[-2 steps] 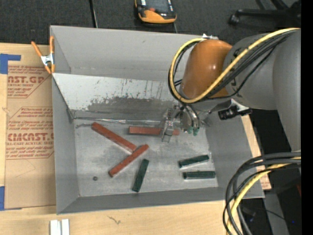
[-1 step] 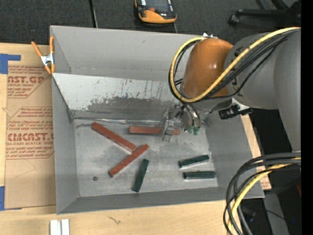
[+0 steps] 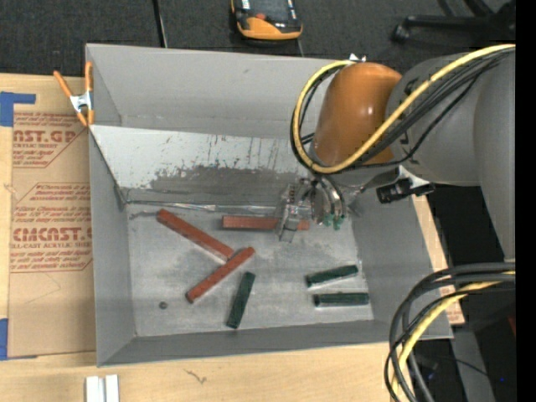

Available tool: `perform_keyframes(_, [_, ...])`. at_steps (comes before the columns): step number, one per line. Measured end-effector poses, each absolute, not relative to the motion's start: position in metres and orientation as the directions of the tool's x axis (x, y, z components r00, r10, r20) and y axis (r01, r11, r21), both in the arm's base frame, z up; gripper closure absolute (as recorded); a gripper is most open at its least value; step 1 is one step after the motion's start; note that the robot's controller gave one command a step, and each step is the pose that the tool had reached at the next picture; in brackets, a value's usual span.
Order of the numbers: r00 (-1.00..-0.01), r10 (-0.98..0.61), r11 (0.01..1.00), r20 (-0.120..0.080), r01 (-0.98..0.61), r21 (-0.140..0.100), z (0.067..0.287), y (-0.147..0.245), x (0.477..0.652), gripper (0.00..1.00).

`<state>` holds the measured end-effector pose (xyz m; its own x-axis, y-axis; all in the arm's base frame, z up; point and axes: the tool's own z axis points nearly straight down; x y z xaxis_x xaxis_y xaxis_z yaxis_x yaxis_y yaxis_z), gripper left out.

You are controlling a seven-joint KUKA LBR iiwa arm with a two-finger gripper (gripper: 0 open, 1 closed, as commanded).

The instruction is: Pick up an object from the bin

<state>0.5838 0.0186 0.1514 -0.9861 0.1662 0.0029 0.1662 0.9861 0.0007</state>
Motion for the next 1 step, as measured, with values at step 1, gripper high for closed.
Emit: perform_keyframes(1, [-0.986,0.166,0.986,0.000,0.166,0.001,0.1689,0.0188,0.5844,1.00])
